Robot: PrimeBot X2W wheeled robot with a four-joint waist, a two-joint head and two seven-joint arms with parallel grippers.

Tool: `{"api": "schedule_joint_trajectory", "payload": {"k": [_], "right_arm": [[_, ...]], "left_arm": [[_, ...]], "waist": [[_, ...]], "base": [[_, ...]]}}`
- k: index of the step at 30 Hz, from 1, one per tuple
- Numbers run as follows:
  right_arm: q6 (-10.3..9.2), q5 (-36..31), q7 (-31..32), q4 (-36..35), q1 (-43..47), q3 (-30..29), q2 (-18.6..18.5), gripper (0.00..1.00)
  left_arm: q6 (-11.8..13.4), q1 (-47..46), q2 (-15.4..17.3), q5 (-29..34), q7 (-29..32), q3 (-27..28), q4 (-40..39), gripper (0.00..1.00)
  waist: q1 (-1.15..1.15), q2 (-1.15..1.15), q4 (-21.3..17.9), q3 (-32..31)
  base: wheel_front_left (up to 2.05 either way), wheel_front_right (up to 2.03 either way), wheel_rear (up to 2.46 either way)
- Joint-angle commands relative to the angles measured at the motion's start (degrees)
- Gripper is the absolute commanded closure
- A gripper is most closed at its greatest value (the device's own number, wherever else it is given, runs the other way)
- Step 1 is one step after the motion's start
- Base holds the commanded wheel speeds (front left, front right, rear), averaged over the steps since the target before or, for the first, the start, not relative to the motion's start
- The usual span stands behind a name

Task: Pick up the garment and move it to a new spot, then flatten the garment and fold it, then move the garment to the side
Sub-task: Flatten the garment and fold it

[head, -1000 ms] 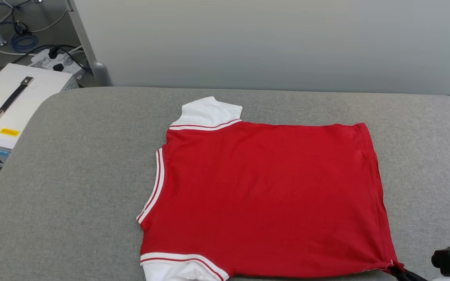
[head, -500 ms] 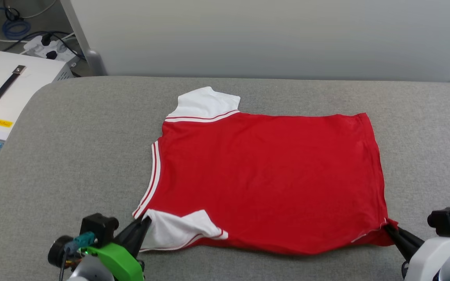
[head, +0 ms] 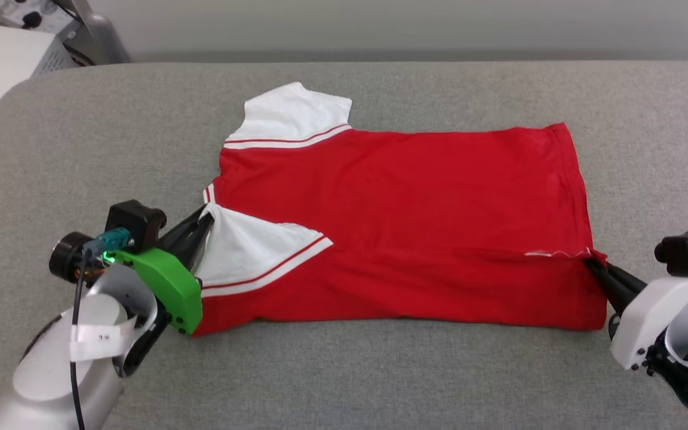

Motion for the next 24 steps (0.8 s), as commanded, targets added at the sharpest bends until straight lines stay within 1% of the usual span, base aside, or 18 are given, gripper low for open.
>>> {"api": "schedule_joint_trajectory", "payload": {"k": [1, 7, 10, 15, 16, 17, 18, 19, 20, 21, 24], "right_arm": [[-0.03, 0.2, 0.2, 1.2, -2.1, 0.4, 0.1, 1.0], [-0.03, 0.2, -0.8, 5.6, -7.7, 2.4, 0.2, 1.0], [-0.03, 0.0, -1.6, 8.1, -9.8, 3.4, 0.3, 1.0], [-0.03, 0.0, -2.6, 12.2, -11.8, 5.8, 0.9, 1.0], [-0.03, 0.2, -3.6, 14.3, -12.4, 7.1, 1.2, 1.0], [-0.03, 0.4, -3.9, 14.8, -12.5, 7.3, 1.4, 1.0], [-0.03, 0.6, -4.4, 15.3, -12.6, 7.6, 1.5, 0.93], [-0.03, 0.8, -4.8, 15.4, -12.6, 7.8, 1.5, 0.62], [-0.03, 1.0, -5.2, 15.6, -12.5, 7.8, 1.4, 0.09], [-0.03, 1.1, -5.7, 15.5, -12.3, 7.8, 1.3, 0.0], [-0.03, 1.7, -7.5, 14.6, -11.4, 7.1, 0.6, 0.0]], "left_arm": [[-0.2, -2.6, 0.6, -1.0, -0.7, -0.9, 1.7, 1.0], [-0.2, -8.9, 0.7, -3.4, -2.5, -5.9, 8.2, 1.0], [-0.2, -10.6, 0.0, -4.5, -3.4, -8.3, 11.2, 1.0], [-0.2, -11.9, -1.2, -6.3, -4.9, -12.5, 15.7, 1.0], [-0.2, -12.5, -1.9, -7.5, -6.0, -14.9, 18.0, 1.0], [-0.2, -12.7, -2.2, -8.0, -6.4, -15.2, 18.6, 1.0], [-0.2, -12.9, -2.5, -8.6, -6.7, -15.7, 19.4, 0.53], [-0.2, -13.1, -2.5, -8.7, -7.0, -16.2, 19.9, 0.0], [-0.2, -13.4, -2.6, -8.9, -7.3, -16.6, 20.4, 0.0], [-0.2, -13.7, -2.6, -9.2, -7.6, -16.9, 20.7, 0.0], [-0.2, -14.6, -1.9, -9.9, -8.3, -17.6, 21.0, 0.0]], "waist": [[0.0, 0.0, -1.3, 3.7], [0.0, 0.0, -1.6, 7.2], [0.0, 0.0, -1.5, 8.2], [0.0, 0.0, -1.5, 8.6], [0.0, 0.0, -1.1, 8.1], [0.0, 0.0, -1.0, 7.8], [0.0, 0.0, -0.8, 7.4], [0.0, 0.0, -0.6, 7.0], [0.0, 0.0, -0.4, 6.4], [0.0, 0.0, -0.1, 5.9], [0.0, 0.0, 0.7, 4.0]], "base": [[0.0, 0.0, 0.0], [0.0, 0.0, 0.0], [0.0, 0.0, 0.0], [0.0, 0.0, 0.0], [0.0, 0.0, 0.0], [0.0, 0.0, 0.0], [0.0, 0.0, 0.0], [0.0, 0.0, 0.0], [0.0, 0.0, 0.0], [0.0, 0.0, 0.0], [0.0, 0.0, 0.0]]}}
